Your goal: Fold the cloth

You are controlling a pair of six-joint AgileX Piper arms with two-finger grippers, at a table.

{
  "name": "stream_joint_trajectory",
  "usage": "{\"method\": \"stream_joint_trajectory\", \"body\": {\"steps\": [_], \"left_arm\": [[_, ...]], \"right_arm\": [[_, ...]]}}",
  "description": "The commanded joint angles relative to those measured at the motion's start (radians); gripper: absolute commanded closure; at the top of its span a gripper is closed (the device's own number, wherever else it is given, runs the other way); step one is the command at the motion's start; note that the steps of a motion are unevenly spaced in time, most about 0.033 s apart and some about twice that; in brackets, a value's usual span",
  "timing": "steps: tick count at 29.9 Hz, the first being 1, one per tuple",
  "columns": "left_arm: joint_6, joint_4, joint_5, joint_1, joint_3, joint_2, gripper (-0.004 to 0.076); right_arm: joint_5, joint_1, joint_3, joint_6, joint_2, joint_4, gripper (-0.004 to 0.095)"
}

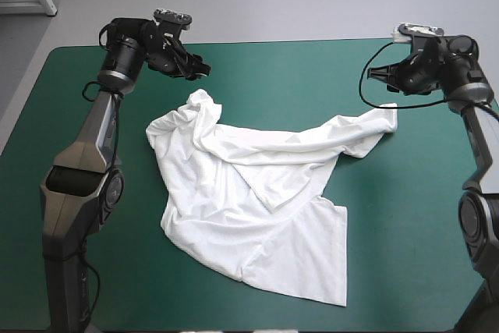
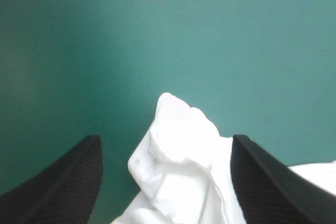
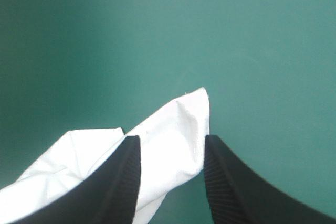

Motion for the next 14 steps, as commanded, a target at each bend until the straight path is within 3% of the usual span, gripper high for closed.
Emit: {"method": "stream_joint_trajectory", "body": {"steps": [1,8,14], "left_arm": [[0.013,-0.025,-0.013,-0.002,-0.040,-0.175,0.0234],[0.053,-0.100,0.036,-0.002,-0.040,-0.429,0.0272],[0.083,-0.132,0.064,-0.004,-0.040,-0.598,0.0273]], "right_arm": [[-0.025,-0.004,-0.038,-0.018,-0.166,0.011,0.0546],[-0.008,-0.004,-0.038,-0.074,-0.394,0.114,0.0546],[0.113,-0.004,-0.038,-0.084,-0.542,0.197,0.0546]]}}
